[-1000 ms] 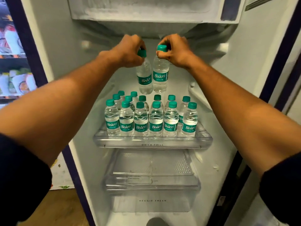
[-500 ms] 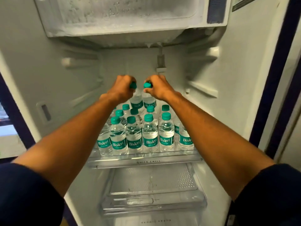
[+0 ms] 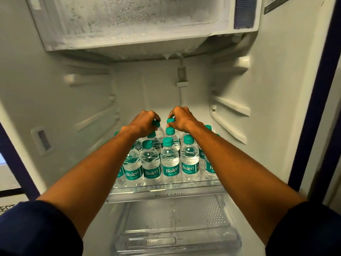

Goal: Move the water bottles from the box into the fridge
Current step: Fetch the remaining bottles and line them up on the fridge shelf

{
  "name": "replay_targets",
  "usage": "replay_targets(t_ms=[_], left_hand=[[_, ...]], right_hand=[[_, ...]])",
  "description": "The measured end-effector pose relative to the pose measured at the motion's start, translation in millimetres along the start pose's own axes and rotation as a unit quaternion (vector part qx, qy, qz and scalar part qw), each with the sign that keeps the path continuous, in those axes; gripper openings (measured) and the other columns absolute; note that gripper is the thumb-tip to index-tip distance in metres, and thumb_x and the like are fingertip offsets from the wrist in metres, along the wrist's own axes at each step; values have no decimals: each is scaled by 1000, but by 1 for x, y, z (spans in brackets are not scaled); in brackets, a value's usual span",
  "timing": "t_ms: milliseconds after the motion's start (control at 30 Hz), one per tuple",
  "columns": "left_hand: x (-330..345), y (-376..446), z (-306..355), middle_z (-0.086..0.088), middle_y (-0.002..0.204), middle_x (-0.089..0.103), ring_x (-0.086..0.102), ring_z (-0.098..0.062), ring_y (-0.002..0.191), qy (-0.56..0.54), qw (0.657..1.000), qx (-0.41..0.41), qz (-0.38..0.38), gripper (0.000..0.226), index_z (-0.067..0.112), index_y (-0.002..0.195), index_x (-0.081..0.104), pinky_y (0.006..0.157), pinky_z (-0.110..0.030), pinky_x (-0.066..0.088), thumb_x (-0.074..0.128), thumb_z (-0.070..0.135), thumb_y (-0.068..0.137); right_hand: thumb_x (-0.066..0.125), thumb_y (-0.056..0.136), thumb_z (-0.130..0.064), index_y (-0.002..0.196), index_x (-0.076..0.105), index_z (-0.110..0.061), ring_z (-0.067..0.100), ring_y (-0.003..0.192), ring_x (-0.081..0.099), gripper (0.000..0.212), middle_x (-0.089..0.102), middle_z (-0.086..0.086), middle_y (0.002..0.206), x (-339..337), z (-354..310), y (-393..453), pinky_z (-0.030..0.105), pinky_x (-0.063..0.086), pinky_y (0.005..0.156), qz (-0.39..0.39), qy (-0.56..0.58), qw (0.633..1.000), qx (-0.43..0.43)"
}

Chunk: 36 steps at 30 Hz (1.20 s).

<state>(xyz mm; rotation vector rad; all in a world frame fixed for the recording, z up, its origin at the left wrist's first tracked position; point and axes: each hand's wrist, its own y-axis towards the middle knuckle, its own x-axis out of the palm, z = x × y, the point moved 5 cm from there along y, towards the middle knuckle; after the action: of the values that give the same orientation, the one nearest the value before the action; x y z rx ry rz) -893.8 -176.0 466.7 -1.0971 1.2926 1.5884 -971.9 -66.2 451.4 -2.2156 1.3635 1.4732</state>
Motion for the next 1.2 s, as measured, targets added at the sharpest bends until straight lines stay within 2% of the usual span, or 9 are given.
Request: replay_targets(t_ms=[200, 333, 467, 633, 800, 967, 1067, 1200], left_hand=[[5, 12, -3, -12, 128, 62, 61, -27, 113, 32, 999, 8, -40, 36, 6, 126, 62, 102, -36, 48, 65, 6, 90], [7, 17, -6, -12, 128, 62, 60, -27, 112, 52, 997, 6, -55, 34, 9, 124, 65, 100, -36, 49, 64, 7, 91], [9, 21, -5, -10, 128, 62, 58, -26, 113, 63, 996, -4, -64, 35, 10, 126, 64, 99, -35, 47, 65, 11, 91], [13, 21, -2, -12, 132, 58, 56, -28, 117, 51, 996, -31, -70, 38, 9, 131, 59, 101, -36, 45, 62, 17, 94], [8, 5, 4, -15, 136, 55, 54, -30, 120, 28, 997, -56, -39, 43, 8, 138, 49, 102, -37, 43, 50, 28, 101], [-9, -25, 14, -20, 132, 56, 54, -34, 118, 49, 997, -37, 44, 49, 7, 141, 43, 100, -43, 46, 46, 35, 101], [-15, -47, 11, -22, 143, 45, 44, -37, 130, 65, 995, -41, 62, 62, 11, 151, 26, 106, -45, 41, 43, 43, 101], [-17, -79, 1, -19, 159, 18, 19, -36, 147, 75, 992, -64, 74, 72, 15, 156, 8, 118, -48, 24, 35, 53, 100]], right_hand=[[72, 88, -18, 121, 67, -4, 26, 107, 63, 36, 65, 12, 125, -2, -2, 3, 31, 51, 87, -14, -20, 1000, -1], [71, 89, -16, 119, 68, -4, 25, 106, 63, 33, 66, 12, 124, 1, 2, 2, 31, 51, 91, -16, -24, 1000, 8], [72, 88, -17, 118, 69, -3, 25, 104, 64, 33, 67, 12, 122, -1, 2, 3, 31, 53, 88, -19, -26, 999, 20], [70, 90, -21, 125, 65, -3, 27, 109, 62, 40, 64, 13, 128, -1, 6, 0, 33, 50, 93, -29, -31, 999, 29], [65, 94, -24, 132, 58, -9, 29, 114, 59, 42, 59, 12, 133, -5, 2, -9, 34, 48, 94, 4, -31, 999, 44], [56, 99, -32, 143, 47, -17, 29, 120, 56, 47, 56, 11, 138, -17, -17, -25, 36, 48, 95, 56, -51, 997, 20], [51, 100, -39, 148, 39, -20, 31, 129, 48, 53, 48, 11, 146, -22, -29, -39, 40, 46, 99, 92, -93, 991, -6], [47, 100, -48, 154, 25, -26, 30, 140, 35, 63, 33, 9, 157, -15, -42, -61, 44, 38, 108, 107, -128, 985, -39]])
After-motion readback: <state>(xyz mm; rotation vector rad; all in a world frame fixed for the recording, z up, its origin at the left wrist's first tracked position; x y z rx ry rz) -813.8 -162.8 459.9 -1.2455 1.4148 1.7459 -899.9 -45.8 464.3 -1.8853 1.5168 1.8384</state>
